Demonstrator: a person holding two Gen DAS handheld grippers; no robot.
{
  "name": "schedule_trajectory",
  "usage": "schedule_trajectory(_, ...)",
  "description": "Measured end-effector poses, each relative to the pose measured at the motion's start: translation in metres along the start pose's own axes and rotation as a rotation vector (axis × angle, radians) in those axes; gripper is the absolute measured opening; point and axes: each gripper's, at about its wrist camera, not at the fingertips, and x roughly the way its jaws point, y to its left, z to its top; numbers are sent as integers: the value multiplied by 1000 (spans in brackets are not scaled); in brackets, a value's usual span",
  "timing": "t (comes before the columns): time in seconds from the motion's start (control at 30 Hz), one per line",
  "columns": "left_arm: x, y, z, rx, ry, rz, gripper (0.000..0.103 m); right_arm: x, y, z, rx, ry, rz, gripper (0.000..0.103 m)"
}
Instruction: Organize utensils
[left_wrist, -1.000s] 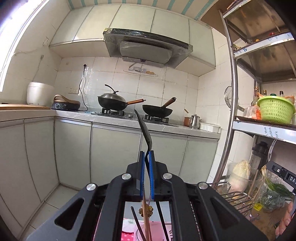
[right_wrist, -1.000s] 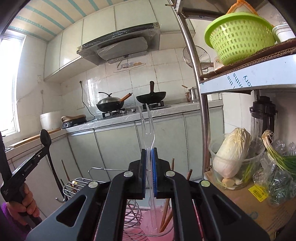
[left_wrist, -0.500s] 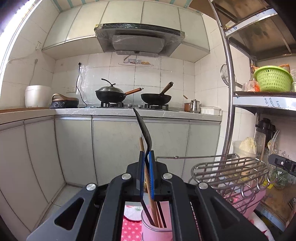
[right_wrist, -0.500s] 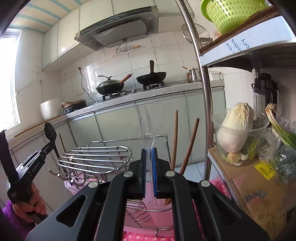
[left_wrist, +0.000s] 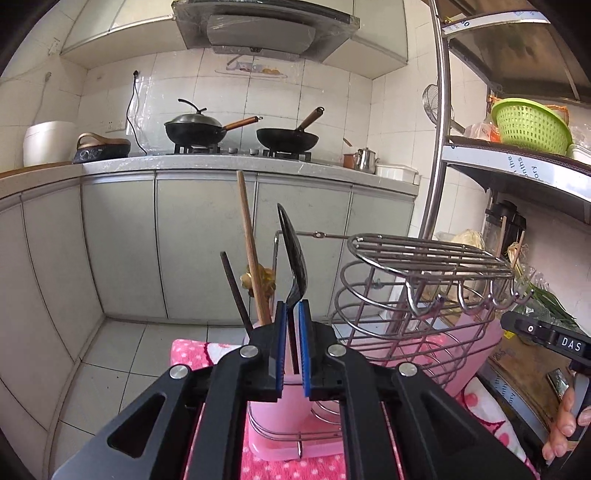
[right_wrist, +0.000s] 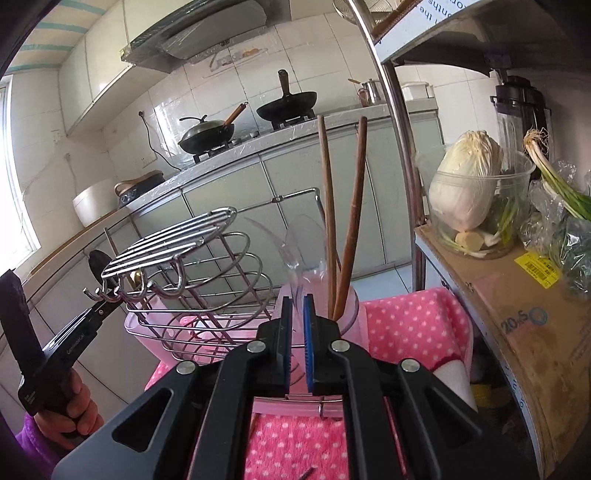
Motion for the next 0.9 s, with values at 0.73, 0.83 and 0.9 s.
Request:
schedule_trajectory(0.73, -43, -14, -24, 22, 171, -83, 30, -25, -5, -41, 76, 180, 24, 36)
schedule_trajectory(0.83, -47, -20, -33, 22, 218, -115, 30, -23, -6, -58, 114, 259, 41, 36)
schedule_trajectory(0.9, -50, -24, -39, 21, 240, -130, 30, -18, -9, -70, 160, 330, 61, 36)
